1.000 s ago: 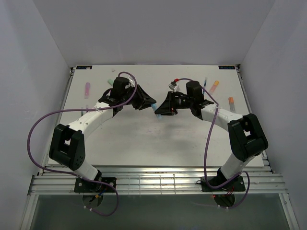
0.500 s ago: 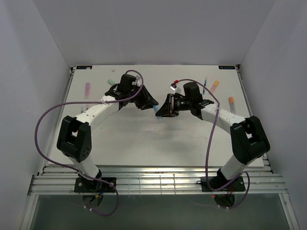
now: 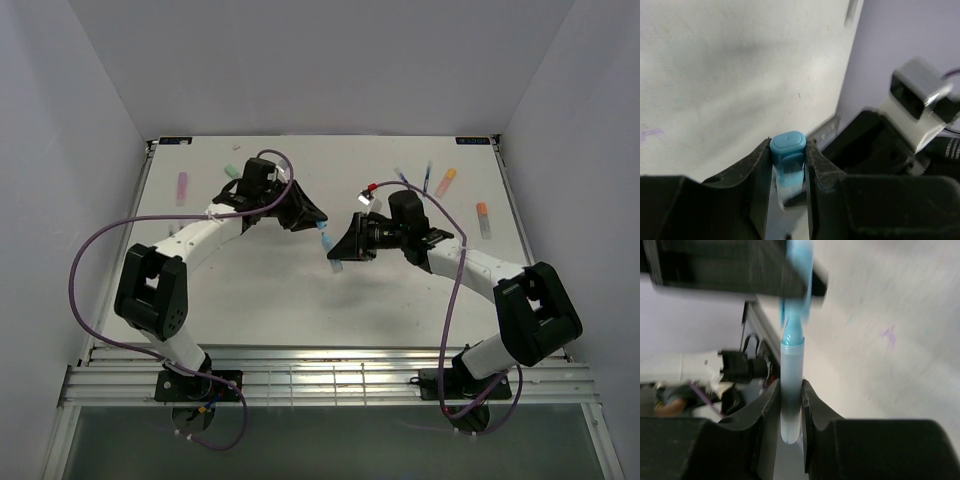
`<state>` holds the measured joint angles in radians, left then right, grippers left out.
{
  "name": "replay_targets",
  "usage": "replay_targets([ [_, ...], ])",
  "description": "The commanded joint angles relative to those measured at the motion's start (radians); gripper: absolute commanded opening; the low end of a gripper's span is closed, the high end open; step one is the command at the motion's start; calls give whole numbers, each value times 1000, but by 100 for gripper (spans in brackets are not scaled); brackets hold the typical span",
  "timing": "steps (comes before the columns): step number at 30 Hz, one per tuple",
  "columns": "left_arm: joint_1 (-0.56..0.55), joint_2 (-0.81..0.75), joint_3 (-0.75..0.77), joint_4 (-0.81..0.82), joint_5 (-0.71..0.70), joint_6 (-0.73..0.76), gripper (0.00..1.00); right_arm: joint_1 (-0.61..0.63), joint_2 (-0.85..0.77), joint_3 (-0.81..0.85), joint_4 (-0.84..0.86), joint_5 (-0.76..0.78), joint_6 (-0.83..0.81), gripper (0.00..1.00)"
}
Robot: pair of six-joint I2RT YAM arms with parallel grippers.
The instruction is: Open the pen caps
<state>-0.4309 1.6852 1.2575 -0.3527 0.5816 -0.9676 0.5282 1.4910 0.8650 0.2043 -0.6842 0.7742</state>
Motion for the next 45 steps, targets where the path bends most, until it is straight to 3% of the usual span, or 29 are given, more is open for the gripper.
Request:
replay_targets([
  [1, 103, -91, -23, 239, -226, -5, 0, 55, -49, -79, -94, -259, 48, 8],
  [5, 145, -101, -33, 212, -256, 6, 0, 70, -44, -80, -137, -244, 46, 8],
  [10, 198, -35, 34, 187, -198, 77, 0, 67, -11, -38, -224, -192, -30, 8],
  [17, 189, 44, 108, -170, -290, 240, 0, 64, 254, 392, -752, 67, -435, 8],
  [21, 189, 31, 68, -305, -406, 155, 0, 61, 388, 627, -933, 242, -627, 8],
  [24, 189, 40, 28, -330, -408, 5, 0, 61, 452, 693, -980, 395, -748, 8],
  [30, 189, 80, 16, -327, -403, -207, 0, 50, 537, 733, -939, 558, -829, 8],
  [34, 189, 109, 48, -353, -457, -264, 0, 59, 482, 657, -783, 655, -886, 8],
  [37, 201, 145, 72, -409, -462, -304, 0, 67, 473, 634, -712, 638, -1002, 8],
  [45, 225, 246, 111, -462, -440, -405, 0, 96, 477, 589, -654, 566, -1124, 8],
])
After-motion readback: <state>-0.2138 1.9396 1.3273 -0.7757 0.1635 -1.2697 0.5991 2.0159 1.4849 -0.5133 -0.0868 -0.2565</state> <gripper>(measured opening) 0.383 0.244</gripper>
